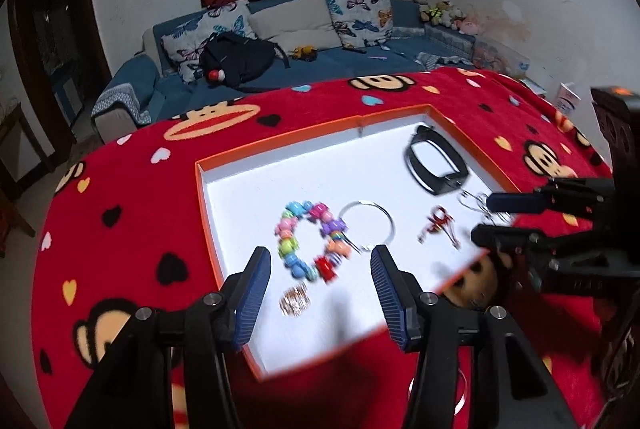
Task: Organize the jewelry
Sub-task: 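Grasp the large silver hoop earring with the left gripper while the right gripper grasps a white pearl earring, then carry the hoop earring and pearl earring over the tray with both grippers, then open both grippers to release the hoop and pearl earring into the tray, then grasp the second pearl earring with the right gripper while the left gripper grasps the small gold ring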
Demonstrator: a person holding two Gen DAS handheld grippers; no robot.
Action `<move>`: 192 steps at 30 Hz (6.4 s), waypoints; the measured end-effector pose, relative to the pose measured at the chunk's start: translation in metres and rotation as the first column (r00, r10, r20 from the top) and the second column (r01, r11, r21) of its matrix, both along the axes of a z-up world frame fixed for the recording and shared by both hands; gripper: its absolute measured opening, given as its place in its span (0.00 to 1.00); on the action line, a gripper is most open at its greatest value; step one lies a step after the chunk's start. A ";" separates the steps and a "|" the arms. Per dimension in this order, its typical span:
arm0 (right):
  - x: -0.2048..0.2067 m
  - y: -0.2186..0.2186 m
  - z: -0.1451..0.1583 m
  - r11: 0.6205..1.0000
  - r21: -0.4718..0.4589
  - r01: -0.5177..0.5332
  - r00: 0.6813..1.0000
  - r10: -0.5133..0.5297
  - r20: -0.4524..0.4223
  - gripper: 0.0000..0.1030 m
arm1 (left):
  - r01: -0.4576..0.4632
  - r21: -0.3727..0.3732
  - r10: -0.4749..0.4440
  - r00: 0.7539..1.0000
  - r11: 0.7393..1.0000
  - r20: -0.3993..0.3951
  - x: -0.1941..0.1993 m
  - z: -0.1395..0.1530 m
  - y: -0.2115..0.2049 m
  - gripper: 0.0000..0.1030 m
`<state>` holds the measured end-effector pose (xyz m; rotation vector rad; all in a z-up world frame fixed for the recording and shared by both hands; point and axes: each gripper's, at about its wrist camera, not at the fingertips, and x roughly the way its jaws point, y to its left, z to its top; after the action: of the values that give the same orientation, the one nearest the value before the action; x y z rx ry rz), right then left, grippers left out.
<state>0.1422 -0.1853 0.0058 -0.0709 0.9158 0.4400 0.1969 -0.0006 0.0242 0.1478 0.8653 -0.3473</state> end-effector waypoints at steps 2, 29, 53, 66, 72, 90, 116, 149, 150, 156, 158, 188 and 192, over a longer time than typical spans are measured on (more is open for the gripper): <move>-0.010 -0.004 0.004 1.000 0.010 0.002 1.000 -0.002 0.008 0.48 | 0.024 0.001 -0.024 1.000 1.000 0.002 -0.018 0.002 -0.002 0.56; -0.059 -0.059 -0.039 0.995 -0.020 0.102 0.991 -0.104 -0.088 0.50 | 0.184 -0.011 -0.184 0.976 0.983 -0.116 -0.096 -0.055 -0.036 0.68; -0.055 -0.038 -0.046 0.977 -0.127 0.170 0.985 -0.171 -0.001 0.31 | 0.195 -0.027 -0.196 0.974 0.981 -0.115 -0.088 -0.065 -0.038 0.67; -0.068 -0.042 -0.048 0.965 -0.191 0.183 0.983 -0.177 0.048 0.23 | 0.221 -0.033 -0.223 0.970 0.975 -0.100 -0.090 -0.066 -0.042 0.67; -0.068 -0.037 -0.048 0.967 -0.198 0.160 0.987 -0.152 0.054 0.15 | 0.226 -0.027 -0.228 0.969 0.974 -0.090 -0.091 -0.066 -0.043 0.67; -0.072 -0.041 -0.045 0.977 -0.160 0.142 0.990 -0.137 0.044 0.10 | 0.293 0.019 -0.291 0.955 0.956 -0.060 -0.094 -0.069 -0.050 0.50; -0.008 -0.026 -0.002 0.996 -0.029 0.082 0.994 -0.080 0.069 0.09 | 0.145 -0.063 -0.141 0.988 0.987 0.058 -0.027 0.001 -0.029 0.50; 0.023 -0.025 -0.032 0.995 -0.008 0.101 0.994 -0.102 -0.043 0.10 | 0.087 -0.039 -0.090 0.992 0.995 -0.085 0.026 -0.052 -0.038 0.51; 0.022 -0.025 -0.031 0.995 -0.008 0.104 0.994 -0.104 -0.042 0.10 | 0.087 -0.041 -0.090 0.992 0.995 -0.086 0.026 -0.051 -0.037 0.51; 0.024 -0.026 -0.031 0.994 -0.002 0.107 0.993 -0.107 -0.048 0.10 | 0.087 -0.043 -0.090 0.992 0.995 -0.090 0.025 -0.052 -0.037 0.52; 0.023 -0.027 -0.030 0.994 0.001 0.107 0.993 -0.106 -0.047 0.13 | 0.083 -0.038 -0.086 0.993 0.996 -0.085 0.025 -0.051 -0.037 0.52; -0.064 -0.034 -0.035 0.996 -0.091 -0.006 1.000 0.004 -0.026 0.31 | 0.150 -0.035 -0.151 0.988 0.988 -0.031 -0.071 -0.026 -0.055 0.52; -0.062 -0.031 -0.040 0.995 -0.099 -0.015 0.999 0.012 -0.030 0.31 | 0.156 -0.041 -0.158 0.986 0.987 -0.048 -0.072 -0.033 -0.058 0.52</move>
<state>0.0797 -0.2165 -0.0343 -0.1622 0.9665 0.4090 0.1248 -0.0586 -0.0087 0.1740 0.8994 -0.5163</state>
